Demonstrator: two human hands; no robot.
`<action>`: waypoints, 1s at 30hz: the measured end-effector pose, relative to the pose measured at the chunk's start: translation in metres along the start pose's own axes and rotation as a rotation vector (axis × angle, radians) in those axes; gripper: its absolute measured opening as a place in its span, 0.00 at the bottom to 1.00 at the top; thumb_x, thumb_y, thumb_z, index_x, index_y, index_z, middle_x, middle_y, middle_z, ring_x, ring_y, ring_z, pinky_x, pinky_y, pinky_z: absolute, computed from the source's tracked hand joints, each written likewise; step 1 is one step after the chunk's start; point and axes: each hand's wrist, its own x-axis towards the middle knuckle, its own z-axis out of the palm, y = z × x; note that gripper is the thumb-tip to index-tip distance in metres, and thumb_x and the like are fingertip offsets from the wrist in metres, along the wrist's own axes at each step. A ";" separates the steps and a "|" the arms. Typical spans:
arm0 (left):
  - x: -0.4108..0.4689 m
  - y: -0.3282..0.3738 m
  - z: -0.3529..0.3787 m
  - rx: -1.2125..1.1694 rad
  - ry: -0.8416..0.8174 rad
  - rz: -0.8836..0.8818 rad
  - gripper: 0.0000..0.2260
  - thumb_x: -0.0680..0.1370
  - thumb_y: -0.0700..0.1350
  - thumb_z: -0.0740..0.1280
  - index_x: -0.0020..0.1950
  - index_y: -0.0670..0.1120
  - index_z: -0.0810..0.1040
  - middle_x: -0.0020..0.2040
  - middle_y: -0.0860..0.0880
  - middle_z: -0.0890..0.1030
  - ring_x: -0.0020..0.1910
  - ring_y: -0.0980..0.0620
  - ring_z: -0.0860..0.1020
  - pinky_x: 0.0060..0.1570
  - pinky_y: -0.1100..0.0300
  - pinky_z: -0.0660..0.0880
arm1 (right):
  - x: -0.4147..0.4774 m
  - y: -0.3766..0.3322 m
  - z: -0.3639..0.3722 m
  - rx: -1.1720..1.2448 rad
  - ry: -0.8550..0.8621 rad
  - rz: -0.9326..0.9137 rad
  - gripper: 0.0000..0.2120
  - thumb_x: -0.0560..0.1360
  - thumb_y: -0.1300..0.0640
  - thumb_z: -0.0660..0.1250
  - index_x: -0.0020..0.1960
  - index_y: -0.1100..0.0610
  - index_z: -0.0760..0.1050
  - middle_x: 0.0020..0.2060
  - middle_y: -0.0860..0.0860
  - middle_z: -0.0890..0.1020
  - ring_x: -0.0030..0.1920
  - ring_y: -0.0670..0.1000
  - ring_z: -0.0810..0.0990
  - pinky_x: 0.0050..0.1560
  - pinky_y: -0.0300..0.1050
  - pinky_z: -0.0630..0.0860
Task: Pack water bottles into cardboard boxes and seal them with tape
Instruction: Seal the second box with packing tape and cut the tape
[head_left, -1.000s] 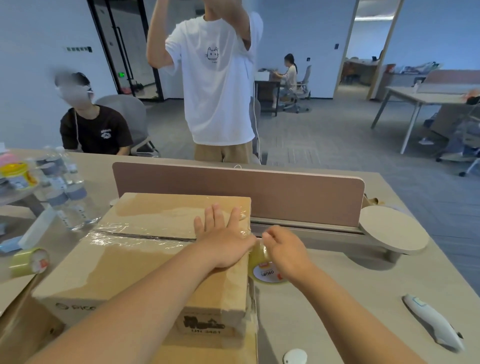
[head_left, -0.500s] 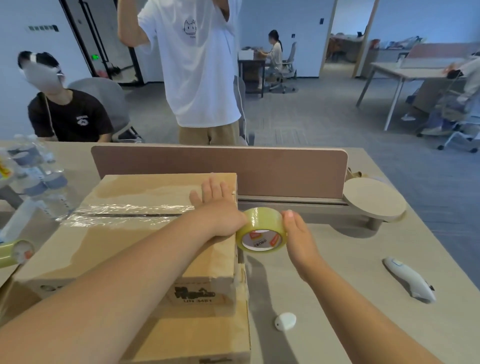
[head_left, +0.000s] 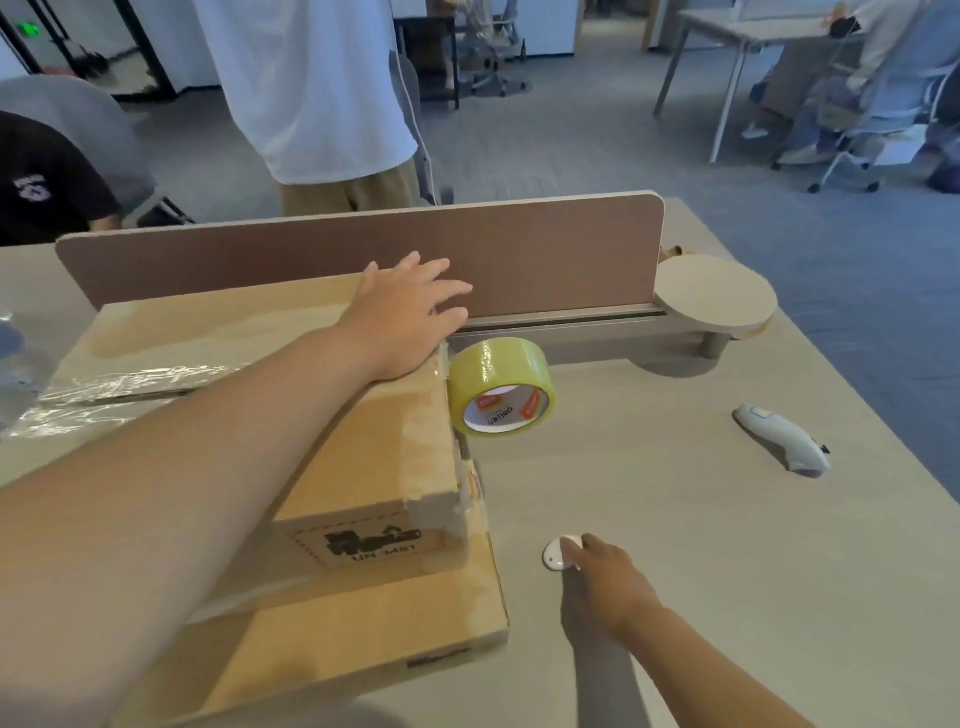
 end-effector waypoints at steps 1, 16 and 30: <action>0.002 -0.002 0.004 -0.003 0.019 0.000 0.19 0.82 0.54 0.54 0.73 0.57 0.66 0.78 0.50 0.57 0.78 0.47 0.50 0.73 0.40 0.44 | 0.001 0.000 0.006 -0.020 0.064 0.003 0.20 0.76 0.57 0.57 0.67 0.48 0.64 0.60 0.47 0.69 0.64 0.53 0.67 0.53 0.44 0.71; -0.002 -0.013 0.000 -0.545 0.351 -0.111 0.11 0.80 0.45 0.59 0.53 0.46 0.81 0.55 0.52 0.78 0.58 0.54 0.73 0.54 0.64 0.64 | -0.013 -0.064 -0.045 0.490 0.327 0.007 0.20 0.78 0.51 0.61 0.30 0.52 0.62 0.29 0.46 0.66 0.31 0.46 0.65 0.31 0.37 0.60; 0.062 0.047 -0.017 -0.262 -0.768 0.147 0.26 0.71 0.72 0.62 0.38 0.49 0.80 0.39 0.53 0.82 0.43 0.49 0.81 0.55 0.52 0.76 | -0.102 -0.105 -0.184 1.480 0.190 -0.064 0.08 0.73 0.74 0.64 0.46 0.64 0.70 0.39 0.59 0.83 0.45 0.64 0.84 0.51 0.51 0.81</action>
